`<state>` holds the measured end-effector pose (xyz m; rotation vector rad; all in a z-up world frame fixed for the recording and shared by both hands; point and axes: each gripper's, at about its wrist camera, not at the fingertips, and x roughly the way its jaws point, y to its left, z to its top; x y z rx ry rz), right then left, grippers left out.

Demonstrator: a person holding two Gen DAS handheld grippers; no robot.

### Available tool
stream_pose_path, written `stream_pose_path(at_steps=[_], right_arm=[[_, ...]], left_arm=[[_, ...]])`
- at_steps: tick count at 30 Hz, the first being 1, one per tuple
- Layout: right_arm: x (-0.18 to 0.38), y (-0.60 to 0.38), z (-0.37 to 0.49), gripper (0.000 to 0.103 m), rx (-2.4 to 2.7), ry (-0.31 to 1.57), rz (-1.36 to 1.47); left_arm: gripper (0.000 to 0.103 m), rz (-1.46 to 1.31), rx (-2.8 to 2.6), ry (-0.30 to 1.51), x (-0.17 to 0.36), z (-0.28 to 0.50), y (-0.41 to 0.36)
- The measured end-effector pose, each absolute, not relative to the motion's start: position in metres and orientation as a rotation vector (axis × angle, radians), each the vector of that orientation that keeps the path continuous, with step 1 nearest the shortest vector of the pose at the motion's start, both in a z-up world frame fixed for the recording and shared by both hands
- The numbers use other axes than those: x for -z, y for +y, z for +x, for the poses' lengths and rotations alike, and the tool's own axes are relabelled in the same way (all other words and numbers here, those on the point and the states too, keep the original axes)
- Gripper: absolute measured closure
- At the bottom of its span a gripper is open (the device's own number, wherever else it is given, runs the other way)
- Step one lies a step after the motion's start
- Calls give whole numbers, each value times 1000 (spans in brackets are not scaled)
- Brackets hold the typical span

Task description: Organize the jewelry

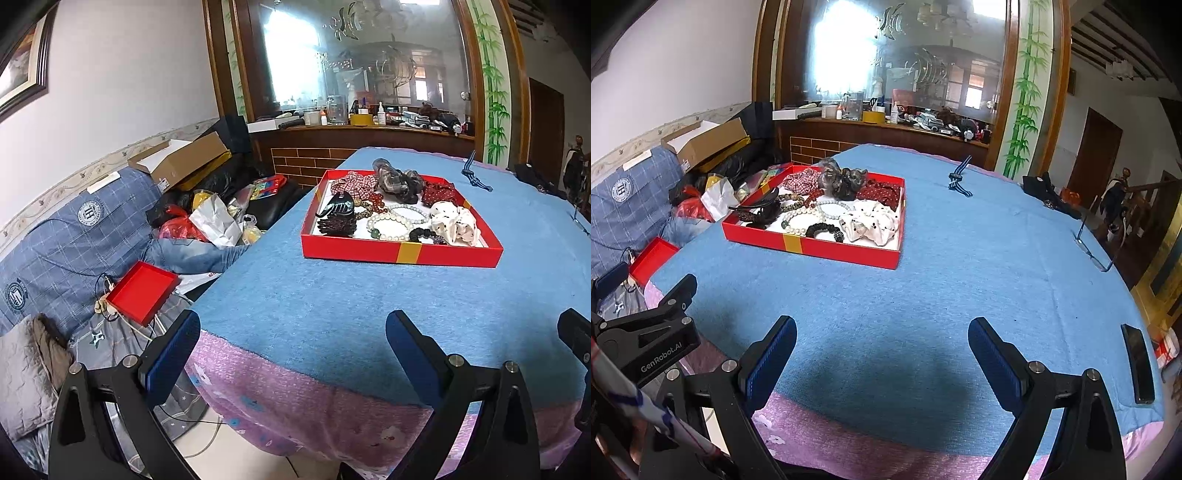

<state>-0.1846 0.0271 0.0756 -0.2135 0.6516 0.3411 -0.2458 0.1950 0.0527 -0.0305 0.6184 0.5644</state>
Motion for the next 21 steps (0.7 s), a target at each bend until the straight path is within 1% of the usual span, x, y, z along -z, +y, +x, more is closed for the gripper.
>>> stream_pose_path(at_steps=[21], right_arm=[[-70,28,-185,7,-343,669,-218]], left_arm=[[3,-30,-572,622,-49,-248,198]])
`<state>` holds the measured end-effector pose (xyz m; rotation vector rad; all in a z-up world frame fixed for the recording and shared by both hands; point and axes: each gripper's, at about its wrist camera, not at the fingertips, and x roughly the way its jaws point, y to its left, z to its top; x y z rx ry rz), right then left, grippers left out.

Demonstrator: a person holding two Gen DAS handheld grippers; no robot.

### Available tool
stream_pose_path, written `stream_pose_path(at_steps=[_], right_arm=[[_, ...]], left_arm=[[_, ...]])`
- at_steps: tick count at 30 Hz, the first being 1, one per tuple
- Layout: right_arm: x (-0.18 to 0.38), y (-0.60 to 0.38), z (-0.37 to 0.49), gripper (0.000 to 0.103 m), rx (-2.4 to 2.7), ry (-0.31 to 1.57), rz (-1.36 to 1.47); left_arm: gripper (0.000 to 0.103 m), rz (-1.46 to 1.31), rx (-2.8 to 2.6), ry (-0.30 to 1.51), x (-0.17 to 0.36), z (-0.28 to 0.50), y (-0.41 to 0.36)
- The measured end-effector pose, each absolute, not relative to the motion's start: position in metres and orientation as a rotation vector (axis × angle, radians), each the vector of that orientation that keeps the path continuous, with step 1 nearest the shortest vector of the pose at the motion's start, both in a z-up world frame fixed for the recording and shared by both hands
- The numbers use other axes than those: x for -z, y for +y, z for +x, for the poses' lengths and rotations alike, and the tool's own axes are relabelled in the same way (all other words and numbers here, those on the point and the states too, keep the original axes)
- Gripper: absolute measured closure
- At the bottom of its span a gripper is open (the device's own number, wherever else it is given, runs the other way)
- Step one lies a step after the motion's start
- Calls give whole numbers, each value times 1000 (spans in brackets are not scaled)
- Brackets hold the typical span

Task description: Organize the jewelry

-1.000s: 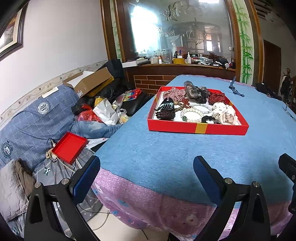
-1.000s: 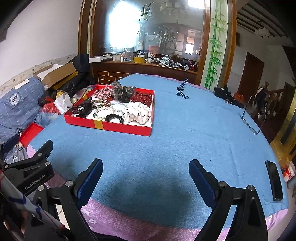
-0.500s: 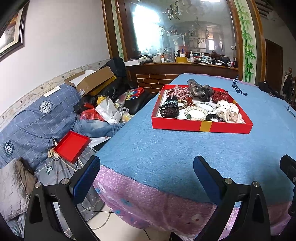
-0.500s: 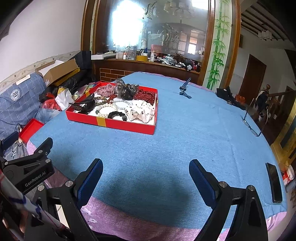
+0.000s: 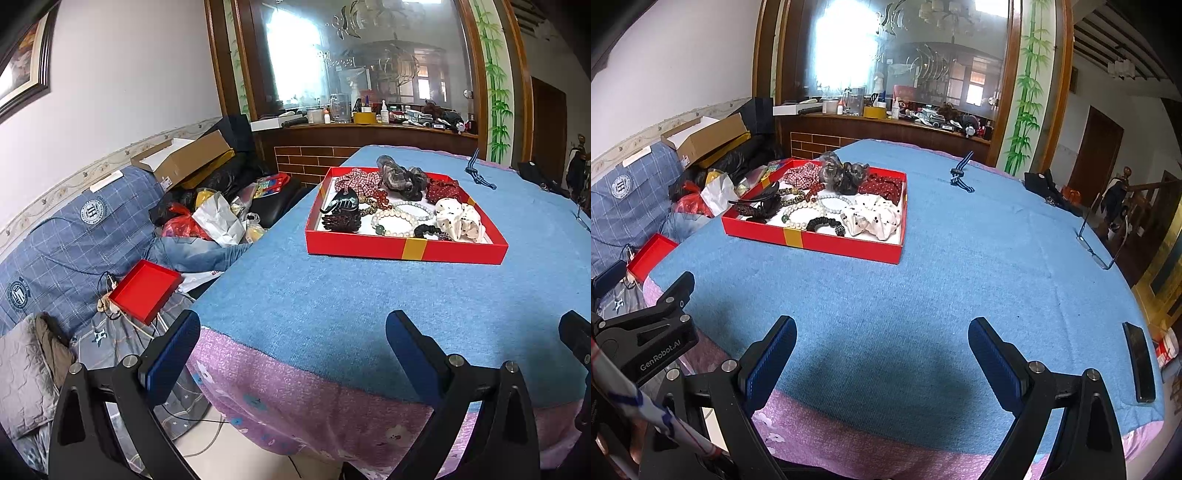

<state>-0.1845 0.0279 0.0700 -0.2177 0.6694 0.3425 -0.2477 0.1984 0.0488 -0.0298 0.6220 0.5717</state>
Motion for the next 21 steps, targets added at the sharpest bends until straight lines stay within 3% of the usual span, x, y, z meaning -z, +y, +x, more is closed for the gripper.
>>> stream_pose_path(at_steps=[21], right_arm=[[-69,30,-183,6,-345,677,-224]], left_arm=[[3,-33,-578,622,-46,-251,201]])
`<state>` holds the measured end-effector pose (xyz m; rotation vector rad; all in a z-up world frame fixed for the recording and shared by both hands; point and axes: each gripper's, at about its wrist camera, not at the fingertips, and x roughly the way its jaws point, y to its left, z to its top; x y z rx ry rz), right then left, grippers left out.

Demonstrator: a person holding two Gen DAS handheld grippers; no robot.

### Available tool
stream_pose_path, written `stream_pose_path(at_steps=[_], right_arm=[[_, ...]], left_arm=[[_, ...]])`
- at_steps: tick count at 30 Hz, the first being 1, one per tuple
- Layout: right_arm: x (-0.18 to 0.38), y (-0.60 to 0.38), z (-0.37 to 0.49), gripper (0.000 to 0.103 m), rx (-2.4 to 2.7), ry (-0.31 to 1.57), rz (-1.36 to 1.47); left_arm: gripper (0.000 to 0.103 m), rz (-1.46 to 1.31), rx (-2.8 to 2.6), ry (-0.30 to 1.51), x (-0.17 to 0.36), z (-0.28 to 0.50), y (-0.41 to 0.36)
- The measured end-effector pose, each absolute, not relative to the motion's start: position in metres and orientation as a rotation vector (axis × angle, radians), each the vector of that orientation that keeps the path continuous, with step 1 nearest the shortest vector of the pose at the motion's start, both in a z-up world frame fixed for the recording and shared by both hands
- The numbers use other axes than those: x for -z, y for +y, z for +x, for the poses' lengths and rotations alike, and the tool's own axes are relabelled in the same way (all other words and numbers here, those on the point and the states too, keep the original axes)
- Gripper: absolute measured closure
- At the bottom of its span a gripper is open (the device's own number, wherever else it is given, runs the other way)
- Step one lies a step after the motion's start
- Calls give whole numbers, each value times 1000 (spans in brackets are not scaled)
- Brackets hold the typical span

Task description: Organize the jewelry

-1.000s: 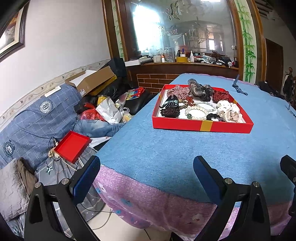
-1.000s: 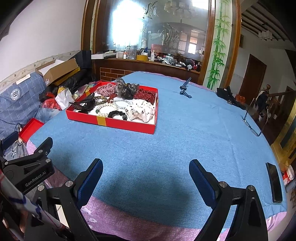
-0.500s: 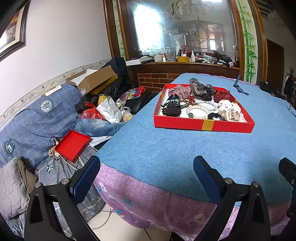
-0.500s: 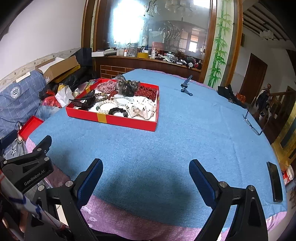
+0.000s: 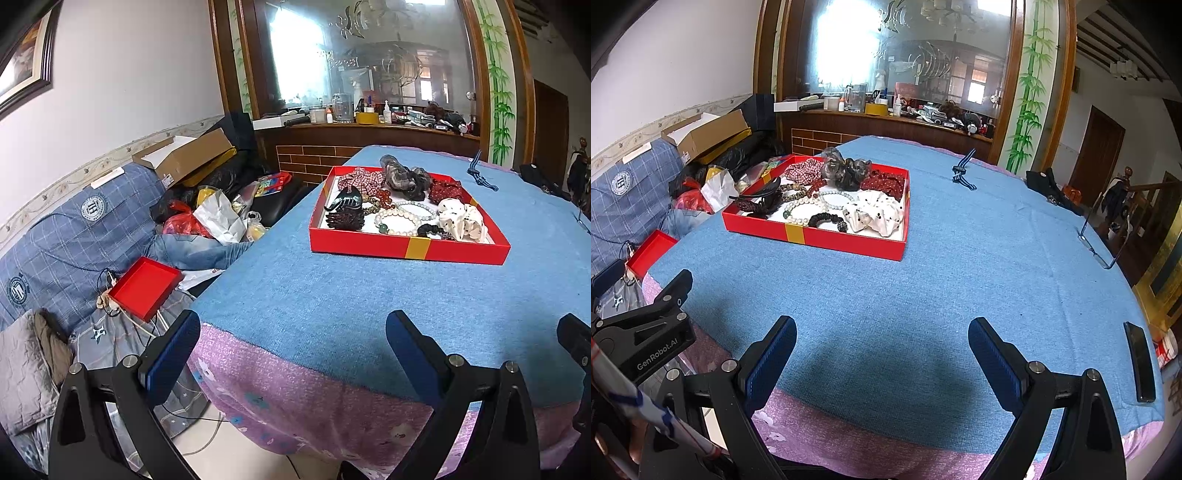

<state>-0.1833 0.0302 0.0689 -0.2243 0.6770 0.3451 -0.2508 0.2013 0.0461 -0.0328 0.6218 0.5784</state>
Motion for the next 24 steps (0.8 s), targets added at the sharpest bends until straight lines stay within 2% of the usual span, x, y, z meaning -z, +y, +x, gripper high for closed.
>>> stream_pose_path(at_steps=[24], right_arm=[[-67,30,-182,6,-345,680,-226]], left_arm=[[3,-37,-578,622,-45,-253,201]])
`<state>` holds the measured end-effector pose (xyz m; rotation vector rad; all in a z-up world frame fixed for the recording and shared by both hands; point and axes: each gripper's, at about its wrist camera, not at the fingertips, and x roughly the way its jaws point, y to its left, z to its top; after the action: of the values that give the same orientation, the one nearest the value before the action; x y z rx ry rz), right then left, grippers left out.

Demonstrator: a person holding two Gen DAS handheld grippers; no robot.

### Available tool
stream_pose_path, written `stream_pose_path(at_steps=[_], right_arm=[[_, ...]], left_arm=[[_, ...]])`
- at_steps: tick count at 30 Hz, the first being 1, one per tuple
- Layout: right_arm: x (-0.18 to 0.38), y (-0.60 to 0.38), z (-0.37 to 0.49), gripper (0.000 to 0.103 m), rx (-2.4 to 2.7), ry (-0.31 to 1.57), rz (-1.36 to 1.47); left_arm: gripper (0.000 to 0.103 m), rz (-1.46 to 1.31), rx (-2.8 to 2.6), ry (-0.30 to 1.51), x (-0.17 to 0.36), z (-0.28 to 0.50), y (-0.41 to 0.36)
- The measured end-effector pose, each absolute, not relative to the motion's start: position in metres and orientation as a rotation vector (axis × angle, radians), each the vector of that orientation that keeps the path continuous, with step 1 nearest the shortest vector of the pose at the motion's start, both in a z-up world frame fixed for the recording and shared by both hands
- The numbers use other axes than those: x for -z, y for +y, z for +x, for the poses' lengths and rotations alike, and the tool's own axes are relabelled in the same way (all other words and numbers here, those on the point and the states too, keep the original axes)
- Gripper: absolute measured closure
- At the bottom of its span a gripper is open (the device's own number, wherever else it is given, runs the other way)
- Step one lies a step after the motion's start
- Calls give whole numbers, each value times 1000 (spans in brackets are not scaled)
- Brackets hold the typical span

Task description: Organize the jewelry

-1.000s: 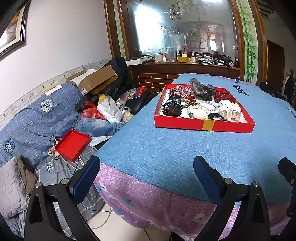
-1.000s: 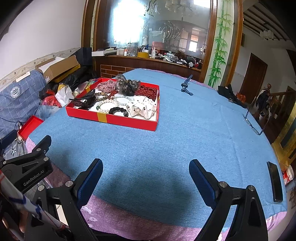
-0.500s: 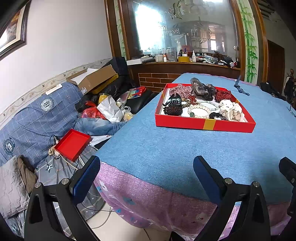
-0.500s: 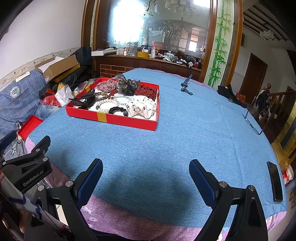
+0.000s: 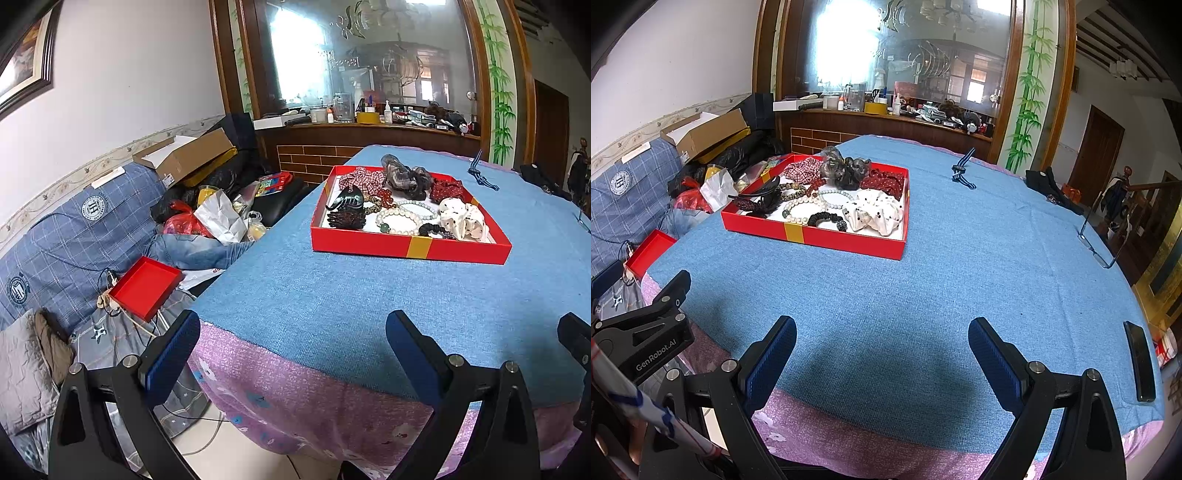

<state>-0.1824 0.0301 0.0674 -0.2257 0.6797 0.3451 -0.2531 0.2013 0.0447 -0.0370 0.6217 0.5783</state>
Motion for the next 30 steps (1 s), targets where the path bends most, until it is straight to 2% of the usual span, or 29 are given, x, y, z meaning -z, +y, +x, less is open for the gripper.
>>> stream_pose_path(at_steps=[30], right_arm=[[-68,31,-182,6,-344,680,-226]], left_arm=[[3,-40,-596,622,-42,-257,204]])
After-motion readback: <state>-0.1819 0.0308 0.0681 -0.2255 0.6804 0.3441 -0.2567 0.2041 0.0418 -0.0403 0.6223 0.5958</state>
